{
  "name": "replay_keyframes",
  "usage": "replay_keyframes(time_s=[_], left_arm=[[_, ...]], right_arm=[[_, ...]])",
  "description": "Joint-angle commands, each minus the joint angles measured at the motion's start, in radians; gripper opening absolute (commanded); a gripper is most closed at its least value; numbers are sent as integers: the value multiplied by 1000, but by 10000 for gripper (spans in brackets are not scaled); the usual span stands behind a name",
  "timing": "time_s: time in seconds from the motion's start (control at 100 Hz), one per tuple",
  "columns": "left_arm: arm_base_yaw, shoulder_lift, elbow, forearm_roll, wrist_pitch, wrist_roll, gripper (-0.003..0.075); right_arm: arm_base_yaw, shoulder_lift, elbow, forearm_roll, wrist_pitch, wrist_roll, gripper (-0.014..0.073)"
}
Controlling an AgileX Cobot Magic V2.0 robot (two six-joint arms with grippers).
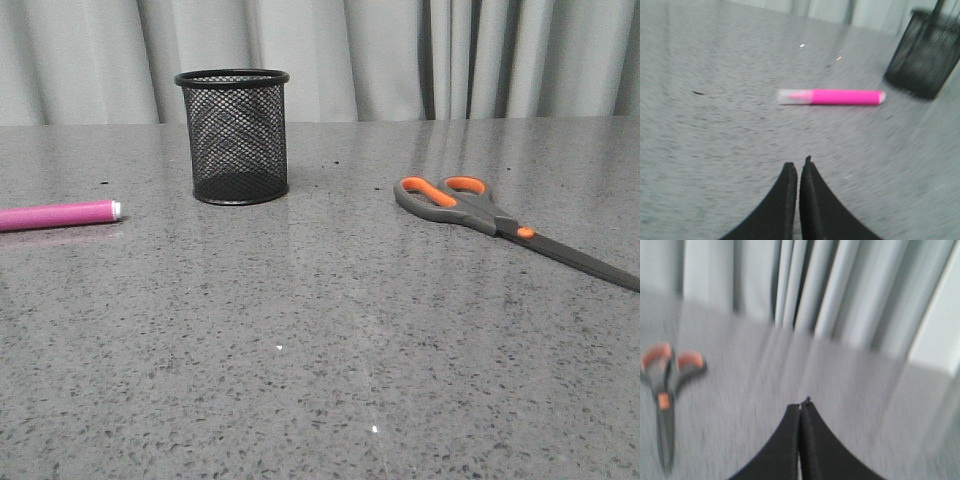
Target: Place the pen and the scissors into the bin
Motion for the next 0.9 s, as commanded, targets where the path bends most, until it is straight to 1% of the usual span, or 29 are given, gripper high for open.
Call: replay_keyframes(time_s=[0.0,0.06,0.11,0.17,0.25,0.31,0.36,0.4,0.45,0.5,0.52,0.55,0.6,0.62,0.65,0.68,0.71,0.75,0.8,0.85,0.89], left_arm=[[2,-32,43,-225,-84,-7,-19],[2,-32,43,-335,-103,-7,-19],[2,-32,43,-425,-123,-7,-19],[2,-32,43,-523,-150,-7,-19],[2,-32,43,-624,-156,-7,-19],[2,-32,42,-637,-156,-7,-19],[2,-32,33,-639,-158,-7,-18],[2,-32,19,-639,-160,-5,-4],[2,-32,-4,-637,-183,16,40],[2,-32,-35,-637,-214,77,118],[2,-32,-52,-635,-220,111,160],[2,-31,-77,-626,-229,161,235],[2,-17,-134,-613,-220,248,330],[2,-9,-149,-606,-208,266,357],[2,7,-188,-595,-189,302,372],[2,27,-220,-573,-158,324,365],[2,53,-254,-542,-111,342,347],[2,99,-308,-489,-55,360,309],[2,162,-374,-425,18,369,258],[2,230,-440,-363,78,370,211],[2,290,-496,-320,105,375,182]], right_arm=[[-6,-18,14,43,-219,-1,-69],[-6,-18,14,68,-285,1,-69],[-6,-18,14,98,-323,30,-69],[-6,-18,14,160,-323,67,-69],[-6,-18,14,334,-278,127,-69],[-6,-18,12,492,-243,142,-69],[-6,-18,12,579,-227,142,-69],[-6,-18,3,614,-225,142,-69],[-6,-18,-14,628,-222,142,-69],[-6,-18,-41,628,-191,142,-69],[-6,-18,-56,628,-173,142,-68],[-6,-16,-79,628,-110,142,-67],[-6,-4,-124,627,10,142,-55],[-6,5,-144,627,62,140,-40],[-6,17,-175,625,125,136,-13],[-6,35,-198,625,178,126,22],[-6,58,-219,625,229,110,78],[-6,85,-249,625,268,82,143],[-6,128,-281,625,314,55,245],[-6,182,-308,625,362,36,314],[-6,215,-331,625,388,22,344]])
